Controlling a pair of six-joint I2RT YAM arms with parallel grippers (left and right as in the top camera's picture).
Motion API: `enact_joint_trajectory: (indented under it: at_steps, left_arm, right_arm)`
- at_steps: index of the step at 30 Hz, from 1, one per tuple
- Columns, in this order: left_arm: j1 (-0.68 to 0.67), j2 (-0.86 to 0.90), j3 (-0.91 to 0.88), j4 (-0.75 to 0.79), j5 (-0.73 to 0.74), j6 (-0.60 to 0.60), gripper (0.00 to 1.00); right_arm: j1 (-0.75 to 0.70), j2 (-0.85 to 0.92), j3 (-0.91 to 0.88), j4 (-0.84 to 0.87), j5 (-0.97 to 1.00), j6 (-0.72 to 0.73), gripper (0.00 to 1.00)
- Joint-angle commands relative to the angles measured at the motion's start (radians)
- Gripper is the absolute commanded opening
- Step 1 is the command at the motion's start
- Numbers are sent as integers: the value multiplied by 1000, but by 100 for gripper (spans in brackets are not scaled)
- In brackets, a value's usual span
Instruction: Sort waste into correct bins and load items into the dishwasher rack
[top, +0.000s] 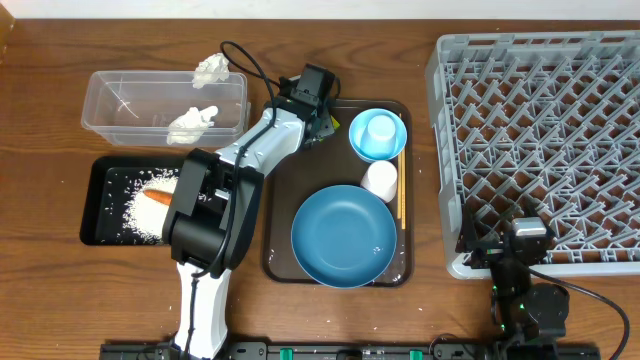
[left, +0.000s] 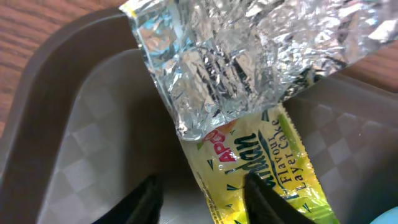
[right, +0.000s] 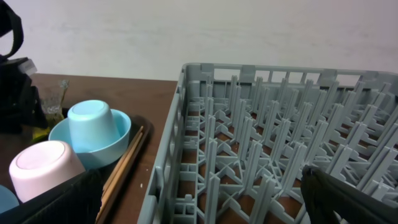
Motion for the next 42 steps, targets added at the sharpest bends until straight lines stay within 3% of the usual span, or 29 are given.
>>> enact_joint_trajectory:
  at_steps: [1, 9, 14, 24, 34, 42]
  left_arm:
    - [-2, 12, -4, 8, -6, 0, 38]
    - [-2, 12, -4, 23, -6, 0, 22]
    - [-2, 12, -4, 23, 5, 0, 6]
    - [-3, -25, -4, 6, 21, 0, 6]
    - [6, -231, -4, 0, 11, 4, 6]
    - [89, -354, -4, -25, 26, 5, 6]
  right_arm:
    - [-19, -2, -2, -4, 3, -10, 99]
    - [-19, -2, -2, -4, 3, -10, 99]
    - [-19, -2, -2, -4, 3, -10, 99]
    - [-19, -2, -2, -4, 3, -11, 99]
    - [-19, -2, -2, -4, 3, -11, 99]
    - [-19, -2, -2, -4, 3, -10, 99]
